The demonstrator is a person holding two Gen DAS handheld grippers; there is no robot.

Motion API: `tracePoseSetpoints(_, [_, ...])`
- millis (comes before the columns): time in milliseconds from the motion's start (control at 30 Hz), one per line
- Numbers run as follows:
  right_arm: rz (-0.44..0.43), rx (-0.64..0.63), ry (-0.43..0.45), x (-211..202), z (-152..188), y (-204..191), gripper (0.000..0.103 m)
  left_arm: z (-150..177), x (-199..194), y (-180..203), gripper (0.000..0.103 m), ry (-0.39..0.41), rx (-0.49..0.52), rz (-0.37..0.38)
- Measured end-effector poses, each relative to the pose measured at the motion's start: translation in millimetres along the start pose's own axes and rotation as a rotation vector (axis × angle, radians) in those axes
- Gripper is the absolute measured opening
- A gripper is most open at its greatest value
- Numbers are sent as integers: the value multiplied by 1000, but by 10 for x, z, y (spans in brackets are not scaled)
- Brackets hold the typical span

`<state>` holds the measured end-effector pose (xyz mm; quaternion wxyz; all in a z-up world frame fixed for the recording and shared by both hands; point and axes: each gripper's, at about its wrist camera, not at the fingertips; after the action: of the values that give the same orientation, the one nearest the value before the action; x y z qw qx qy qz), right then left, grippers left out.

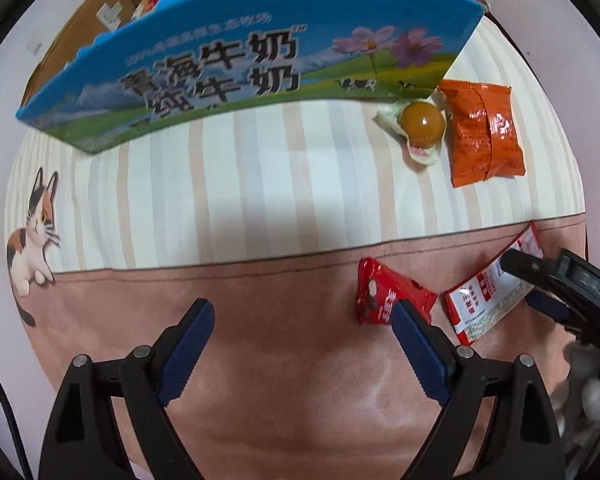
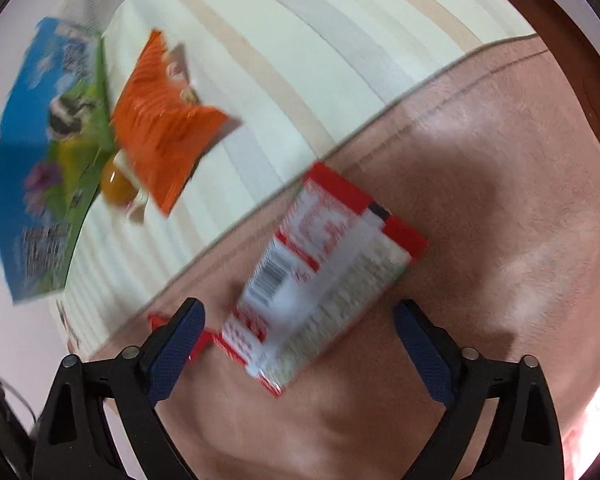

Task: Organize snacks
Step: 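Grasp the red-white packet with the right tool while the left grasps the orange packet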

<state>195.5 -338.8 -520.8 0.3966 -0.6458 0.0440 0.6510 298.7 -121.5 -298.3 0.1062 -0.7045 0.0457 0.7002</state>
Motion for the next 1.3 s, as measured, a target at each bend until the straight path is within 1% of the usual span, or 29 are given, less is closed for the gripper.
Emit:
tracePoseSetpoints(67, [66,-29,31,63,-50,-112,99,-59,-24,45,90,1,1,12])
tracePoseSetpoints(167, [212,-155,62,210,-71,-323,98,-158,-67,133,90,6,10,20])
tracePoseSetpoints(200, [254,-197,64,259,-58,-368,97,-193,-89,162,90,10,15,24])
tracePoseSetpoints(233, [290,-247,69,296,-27,-405,93,-235,-116,210,90,17,24,26])
tracePoseSetpoints(267, [309,-279,74,307,0,-414,91,-268,-133,250,90,21,31,27])
tracePoseSetpoints(333, [336,-344,79,297,68,-400,77,-358,-178,369,90,34,46,41])
tracePoseSetpoints(367, [344,-371,79,280,94,-385,74,-416,-200,437,90,37,53,59])
tracePoseSetpoints(400, [354,-391,82,261,118,-367,72,-456,-216,497,90,38,59,75])
tracePoseSetpoints(467, [403,-422,96,187,144,-278,71,-553,-238,683,90,38,81,119])
tracePoseSetpoints(500, [413,-423,102,138,140,-207,71,-594,-240,766,90,41,92,134])
tracePoseSetpoints(600, [408,-401,92,51,108,-22,71,-727,-200,1050,90,58,137,149])
tracePoseSetpoints(667, [371,-359,78,-4,68,125,71,-842,-105,1213,90,46,152,164])
tracePoseSetpoints(733, [333,-325,77,-36,46,211,71,-934,-27,1317,90,40,146,178])
tracePoseSetpoints(800, [317,-313,80,-49,22,262,72,-1028,52,1418,90,38,130,183])
tracePoseSetpoints(867, [313,-310,91,-49,27,297,72,-1131,134,1490,90,41,117,176])
tracePoseSetpoints(1000, [314,-302,102,-33,25,375,72,-1236,273,1576,90,28,88,197])
tracePoseSetpoints(1100, [324,-310,100,-31,41,393,72,-1292,340,1585,90,20,56,212])
tracePoseSetpoints(1200, [329,-318,94,-9,84,379,72,-1370,378,1543,90,38,21,223])
tracePoseSetpoints(1233, [329,-321,92,-4,89,387,72,-1385,362,1515,82,51,16,226])
tracePoseSetpoints(1267, [329,-323,89,25,35,336,72,-1389,357,1505,68,62,16,224])
tracePoseSetpoints(1300, [331,-327,85,27,18,342,71,-1414,327,1437,61,65,24,219])
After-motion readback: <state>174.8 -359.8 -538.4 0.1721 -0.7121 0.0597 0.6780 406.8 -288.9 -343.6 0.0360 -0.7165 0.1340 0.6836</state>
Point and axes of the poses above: each gripper's, at about its wrist camera, not at the fingertips, and x roughly the way its jaws point, y to its right, z to its underside, and after that the axes turned 5 degrees about -y, right-handed
